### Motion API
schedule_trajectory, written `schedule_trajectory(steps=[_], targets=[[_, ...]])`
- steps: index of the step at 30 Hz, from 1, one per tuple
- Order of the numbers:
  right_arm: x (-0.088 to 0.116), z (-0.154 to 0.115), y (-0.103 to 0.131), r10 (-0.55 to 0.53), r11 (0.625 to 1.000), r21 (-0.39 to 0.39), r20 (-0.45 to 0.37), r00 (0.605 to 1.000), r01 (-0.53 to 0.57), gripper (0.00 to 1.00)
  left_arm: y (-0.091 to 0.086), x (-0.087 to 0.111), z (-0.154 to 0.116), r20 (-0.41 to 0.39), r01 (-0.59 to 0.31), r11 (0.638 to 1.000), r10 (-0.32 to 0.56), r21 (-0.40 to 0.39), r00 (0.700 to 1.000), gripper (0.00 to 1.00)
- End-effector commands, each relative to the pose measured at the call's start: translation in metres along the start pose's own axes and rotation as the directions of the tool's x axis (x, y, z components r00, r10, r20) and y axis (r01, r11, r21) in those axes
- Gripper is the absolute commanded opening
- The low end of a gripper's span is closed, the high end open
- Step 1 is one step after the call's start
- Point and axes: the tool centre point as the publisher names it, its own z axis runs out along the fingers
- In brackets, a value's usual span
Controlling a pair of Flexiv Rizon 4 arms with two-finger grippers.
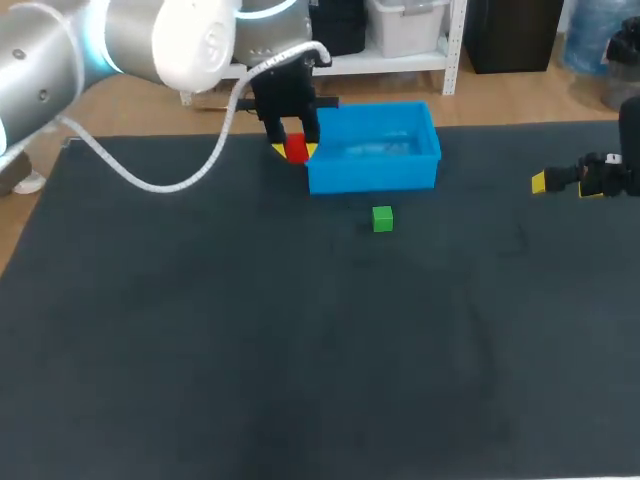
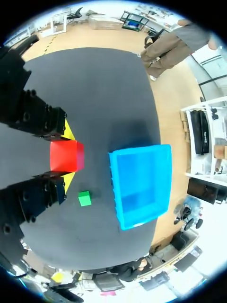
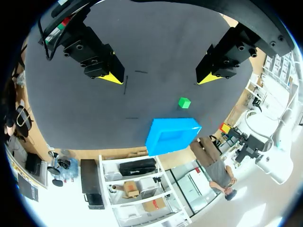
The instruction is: Use the left arm to pick the red cube and place it into the blue plastic box first, then use the right arm to grasp the green cube and put it into the same blue plastic box after the first action is fully finished.
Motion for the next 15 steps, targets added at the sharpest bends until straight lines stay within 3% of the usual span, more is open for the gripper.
schedule_trajectory(steps=[1,15], targets=[[0.0,0.0,0.0,-0.001,1.0,-0.001,-0.001,1.0,0.001,1.0,0.007,0.006,-0.012,0.051,-0.011,1.0,0.011,0.017,0.999,0.0],[0.0,0.0,0.0,-0.001,1.0,-0.001,-0.001,1.0,0.001,1.0,0.007,-0.02,-0.043,0.155,-0.068,0.996,0.057,0.063,0.986,0.0]])
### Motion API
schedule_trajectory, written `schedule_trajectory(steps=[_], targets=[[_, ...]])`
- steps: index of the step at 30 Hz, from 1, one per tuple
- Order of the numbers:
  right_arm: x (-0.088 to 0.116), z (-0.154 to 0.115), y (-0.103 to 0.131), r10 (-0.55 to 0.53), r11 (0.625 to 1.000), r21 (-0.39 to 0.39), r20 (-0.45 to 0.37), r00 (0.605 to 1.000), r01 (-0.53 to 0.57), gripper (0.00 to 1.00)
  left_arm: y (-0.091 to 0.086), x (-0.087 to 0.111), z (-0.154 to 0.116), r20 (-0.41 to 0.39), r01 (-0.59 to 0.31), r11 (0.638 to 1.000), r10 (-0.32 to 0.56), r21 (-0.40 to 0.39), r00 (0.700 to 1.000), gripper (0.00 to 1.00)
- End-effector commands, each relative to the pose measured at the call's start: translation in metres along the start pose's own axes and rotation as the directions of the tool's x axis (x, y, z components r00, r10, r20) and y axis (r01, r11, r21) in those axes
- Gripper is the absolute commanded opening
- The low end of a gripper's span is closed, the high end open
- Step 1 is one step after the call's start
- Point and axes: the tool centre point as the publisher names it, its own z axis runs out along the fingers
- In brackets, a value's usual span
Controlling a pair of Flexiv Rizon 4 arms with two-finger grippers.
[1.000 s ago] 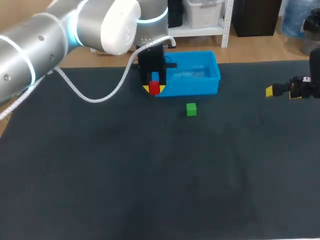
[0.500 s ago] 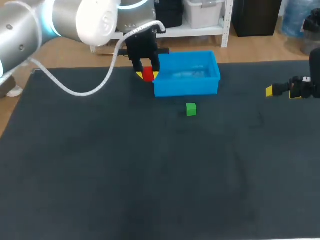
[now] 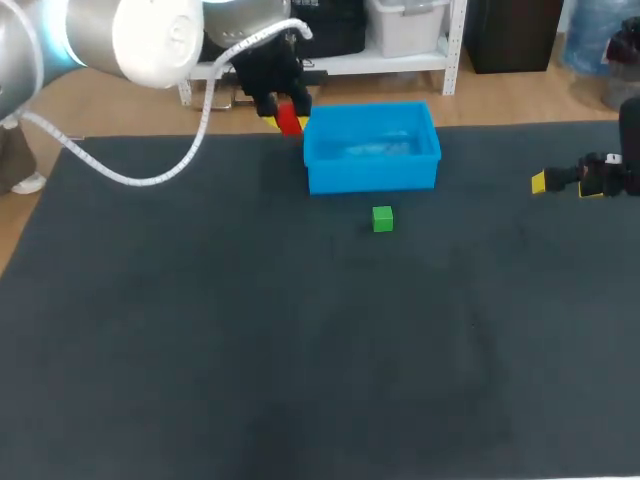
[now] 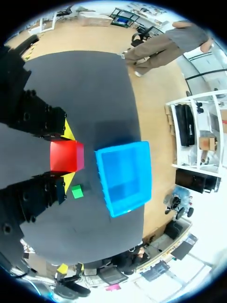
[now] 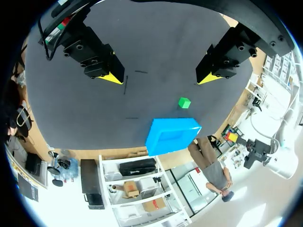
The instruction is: Use the left arm to pick the red cube and place it into the blue plastic box first, then use the right arm to grasp the green cube and put it into the same blue plastic box after the first action is fully finished.
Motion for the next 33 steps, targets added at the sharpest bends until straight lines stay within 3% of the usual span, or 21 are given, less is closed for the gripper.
schedule_trajectory(steps=[1,21,33], targets=[[0.0,0.0,0.0,-0.001,1.0,-0.001,-0.001,1.0,0.001,1.0,0.002,-0.001,-0.004,0.022,-0.009,1.0,0.008,0.013,1.0,0.0],[0.0,0.0,0.0,-0.001,1.0,-0.001,-0.001,1.0,0.001,1.0,-0.01,-0.041,0.004,0.086,-0.04,0.999,0.037,0.033,0.996,0.0],[0.0,0.0,0.0,-0.001,1.0,-0.001,-0.001,1.0,0.001,1.0,0.006,-0.062,0.017,0.097,-0.053,0.994,0.044,0.099,0.994,0.0]])
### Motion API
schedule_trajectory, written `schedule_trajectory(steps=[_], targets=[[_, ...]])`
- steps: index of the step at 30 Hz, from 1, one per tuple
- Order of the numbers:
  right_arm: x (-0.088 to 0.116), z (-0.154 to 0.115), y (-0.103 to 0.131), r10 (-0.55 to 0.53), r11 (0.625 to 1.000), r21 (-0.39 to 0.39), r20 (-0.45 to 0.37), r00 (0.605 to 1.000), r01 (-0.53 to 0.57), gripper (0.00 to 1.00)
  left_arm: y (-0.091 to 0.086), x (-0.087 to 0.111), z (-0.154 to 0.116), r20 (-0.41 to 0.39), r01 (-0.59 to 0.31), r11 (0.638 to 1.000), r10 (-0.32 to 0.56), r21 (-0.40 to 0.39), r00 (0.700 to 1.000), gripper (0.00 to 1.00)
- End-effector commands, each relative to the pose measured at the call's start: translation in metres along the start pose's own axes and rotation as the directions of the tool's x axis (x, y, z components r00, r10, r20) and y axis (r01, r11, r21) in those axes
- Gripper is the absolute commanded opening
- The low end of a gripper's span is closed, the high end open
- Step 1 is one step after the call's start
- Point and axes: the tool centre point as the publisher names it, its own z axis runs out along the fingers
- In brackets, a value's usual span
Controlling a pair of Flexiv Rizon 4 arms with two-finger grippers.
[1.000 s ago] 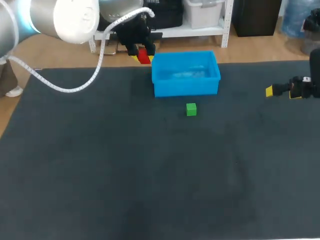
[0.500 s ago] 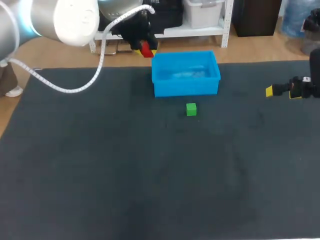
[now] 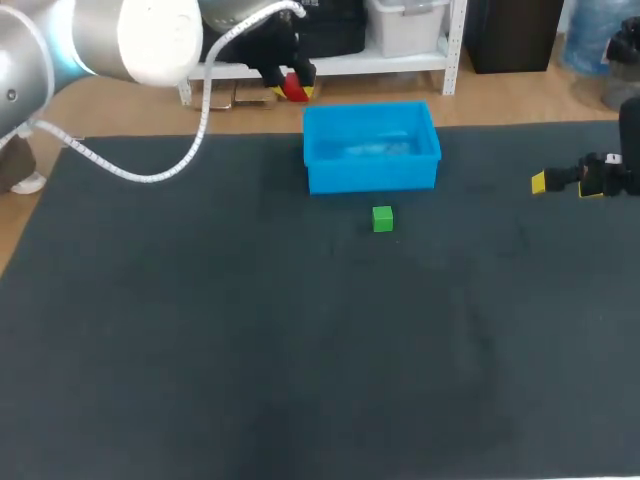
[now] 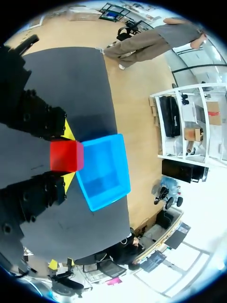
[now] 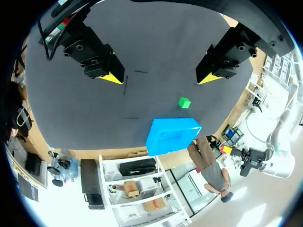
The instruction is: Use the left arm to pick the red cube and place it into the blue plastic box first, then use the right arm to grasp the green cube and put it into the same blue plastic box after the first action is fully finished.
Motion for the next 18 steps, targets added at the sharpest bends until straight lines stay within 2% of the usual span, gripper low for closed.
schedule_trajectory(steps=[1,4,6,9,12,18], targets=[[0.0,0.0,0.0,-0.001,1.0,-0.001,-0.001,1.0,0.001,1.0,0.006,-0.008,0.008,-0.012,-0.016,0.999,0.016,0.033,1.0,0.0],[0.0,0.0,0.0,-0.001,1.0,-0.001,-0.001,1.0,0.001,1.0,0.007,-0.01,0.012,-0.01,-0.017,0.999,0.017,0.03,1.0,0.0],[0.0,0.0,0.0,-0.001,1.0,-0.001,-0.001,1.0,0.001,1.0,0.007,-0.013,0.016,-0.013,0.013,1.0,-0.012,0.024,1.0,0.0],[0.0,0.0,0.0,-0.001,1.0,-0.001,-0.001,1.0,0.001,1.0,0.001,-0.018,0.022,-0.001,0.019,1.0,-0.019,0.021,1.0,0.0],[0.0,0.0,0.0,-0.001,1.0,-0.001,-0.001,1.0,0.001,1.0,-0.008,-0.022,0.026,0.01,0.057,0.998,-0.057,0.03,0.998,0.0],[0.0,0.0,0.0,-0.001,1.0,-0.001,-0.001,1.0,0.001,1.0,-0.033,-0.03,0.033,0.027,0.07,0.997,-0.071,0.021,0.997,0.0]])
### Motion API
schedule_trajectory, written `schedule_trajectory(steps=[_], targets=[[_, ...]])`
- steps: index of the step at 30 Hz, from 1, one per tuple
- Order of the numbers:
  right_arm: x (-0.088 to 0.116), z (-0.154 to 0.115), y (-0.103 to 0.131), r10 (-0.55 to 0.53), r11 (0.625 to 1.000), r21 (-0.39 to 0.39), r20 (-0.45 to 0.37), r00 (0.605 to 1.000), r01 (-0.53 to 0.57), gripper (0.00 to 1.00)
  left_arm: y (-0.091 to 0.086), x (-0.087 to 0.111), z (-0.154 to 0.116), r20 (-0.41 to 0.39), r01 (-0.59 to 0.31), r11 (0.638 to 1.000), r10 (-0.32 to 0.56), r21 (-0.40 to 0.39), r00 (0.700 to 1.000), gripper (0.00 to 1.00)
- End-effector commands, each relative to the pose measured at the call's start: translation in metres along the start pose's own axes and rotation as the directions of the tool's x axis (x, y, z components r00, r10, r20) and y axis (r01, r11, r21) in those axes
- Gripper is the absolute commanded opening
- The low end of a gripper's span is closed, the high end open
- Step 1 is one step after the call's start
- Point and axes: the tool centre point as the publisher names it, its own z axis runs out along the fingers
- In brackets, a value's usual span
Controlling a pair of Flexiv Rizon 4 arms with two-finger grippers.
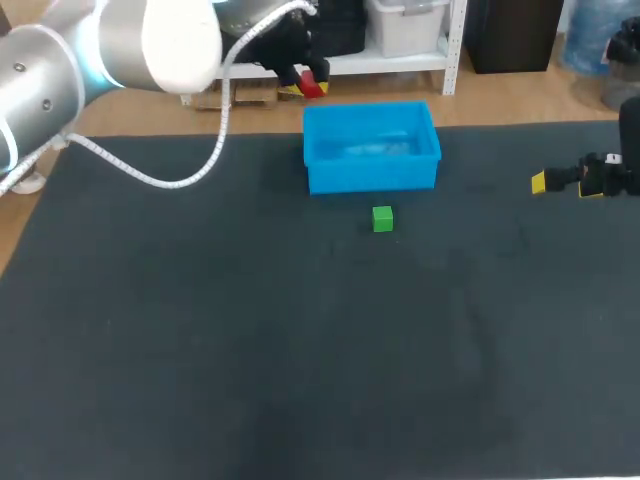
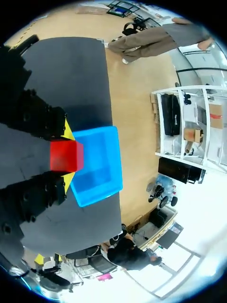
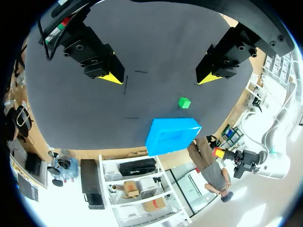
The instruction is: Use the left arm to pick the red cube and place it into the blue plastic box first, then use the right arm to grasp the green cube and put it into the same blue plastic box after the first action is fully finished.
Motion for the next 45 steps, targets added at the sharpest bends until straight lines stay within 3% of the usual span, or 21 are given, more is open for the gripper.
schedule_trajectory(steps=[1,8,16,45], targets=[[0.0,0.0,0.0,-0.001,1.0,-0.001,-0.001,1.0,0.001,1.0,-0.017,-0.01,0.011,-0.001,0.011,1.0,-0.011,-0.021,1.0,0.0],[0.0,0.0,0.0,-0.001,1.0,-0.001,-0.001,1.0,0.001,1.0,-0.028,-0.012,0.02,0.026,0.04,0.999,-0.04,-0.012,0.999,0.0],[0.0,0.0,0.0,-0.001,1.0,-0.001,-0.001,1.0,0.001,1.0,-0.022,-0.01,0.032,0.036,0.087,0.996,-0.087,-0.004,0.996,0.0],[0.0,0.0,0.0,-0.001,1.0,-0.001,-0.001,1.0,0.001,1.0,-0.017,-0.02,0.069,0.078,0.071,0.997,-0.068,-0.036,0.995,0.0]])
